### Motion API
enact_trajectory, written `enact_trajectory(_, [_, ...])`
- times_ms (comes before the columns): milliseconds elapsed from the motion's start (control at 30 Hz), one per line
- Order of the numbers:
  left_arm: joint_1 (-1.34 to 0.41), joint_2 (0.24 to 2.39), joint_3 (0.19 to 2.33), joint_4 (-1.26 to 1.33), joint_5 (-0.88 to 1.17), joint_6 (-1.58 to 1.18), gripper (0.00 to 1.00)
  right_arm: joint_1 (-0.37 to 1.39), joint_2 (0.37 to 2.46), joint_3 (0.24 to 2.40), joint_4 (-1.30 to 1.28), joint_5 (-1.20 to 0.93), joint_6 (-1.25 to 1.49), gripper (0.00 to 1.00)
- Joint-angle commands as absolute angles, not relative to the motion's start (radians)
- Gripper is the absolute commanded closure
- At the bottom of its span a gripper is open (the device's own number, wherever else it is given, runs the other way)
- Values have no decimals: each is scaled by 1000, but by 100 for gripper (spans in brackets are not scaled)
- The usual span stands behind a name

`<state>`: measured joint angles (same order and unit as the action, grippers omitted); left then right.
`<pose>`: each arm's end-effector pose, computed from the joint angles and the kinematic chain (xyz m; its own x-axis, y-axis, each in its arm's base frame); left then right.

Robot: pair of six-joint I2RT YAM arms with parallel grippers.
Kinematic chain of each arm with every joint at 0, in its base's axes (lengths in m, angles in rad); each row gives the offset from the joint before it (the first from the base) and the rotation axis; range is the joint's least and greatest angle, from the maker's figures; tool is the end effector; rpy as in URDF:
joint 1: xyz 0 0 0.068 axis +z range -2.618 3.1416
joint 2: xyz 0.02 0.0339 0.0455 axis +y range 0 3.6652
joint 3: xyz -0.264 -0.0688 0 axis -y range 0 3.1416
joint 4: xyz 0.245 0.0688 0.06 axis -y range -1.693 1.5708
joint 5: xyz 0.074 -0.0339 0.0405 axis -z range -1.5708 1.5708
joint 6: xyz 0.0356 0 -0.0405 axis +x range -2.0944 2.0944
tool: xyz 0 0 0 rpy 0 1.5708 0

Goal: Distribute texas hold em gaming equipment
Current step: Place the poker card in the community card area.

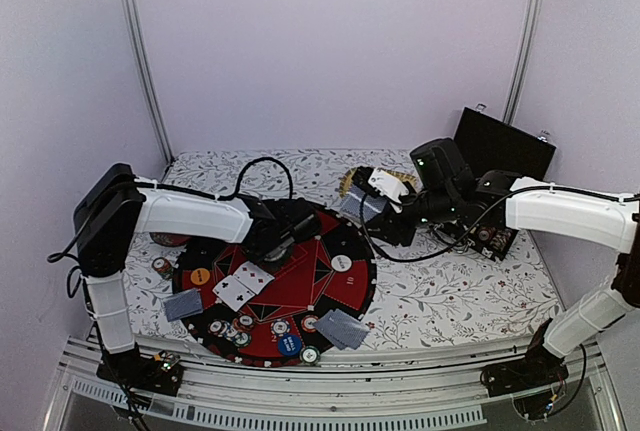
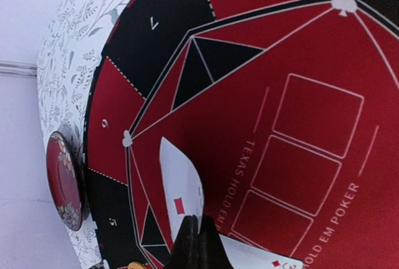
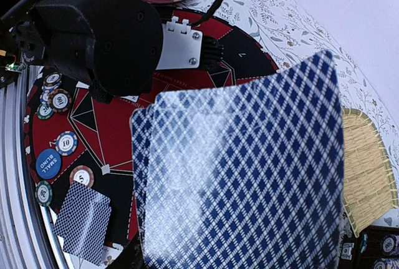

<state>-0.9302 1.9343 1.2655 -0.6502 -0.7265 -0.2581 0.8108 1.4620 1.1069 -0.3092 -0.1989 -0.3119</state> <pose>0.2391 -0.2812 0.1580 -0.6874 0.6028 -0.4051 0.3361 0.7584 0.5584 0.2206 0.2423 0.2799 -0.1533 -0.5979 -0.7867 -0.9086 0.3983 -0.1257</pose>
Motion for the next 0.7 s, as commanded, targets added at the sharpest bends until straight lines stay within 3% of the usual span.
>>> enact_trajectory(0, [-951,1933,1252,-594,-576,-255,100,804,1416,1100,-315,-177,-322,56])
enact_trajectory(167, [-956,1920,1227,-538,-467,-264,100,802,1405,1089,-315,-174,-322,56])
enact_trajectory(600, [-959,1935,1217,-574,-416,-306,100,798,1392,1078,-310,-177,-322,56])
enact_trajectory(667, [-959,1936,1219,-575,-403,-305,84,798,1392,1077,-310,-177,-322,56])
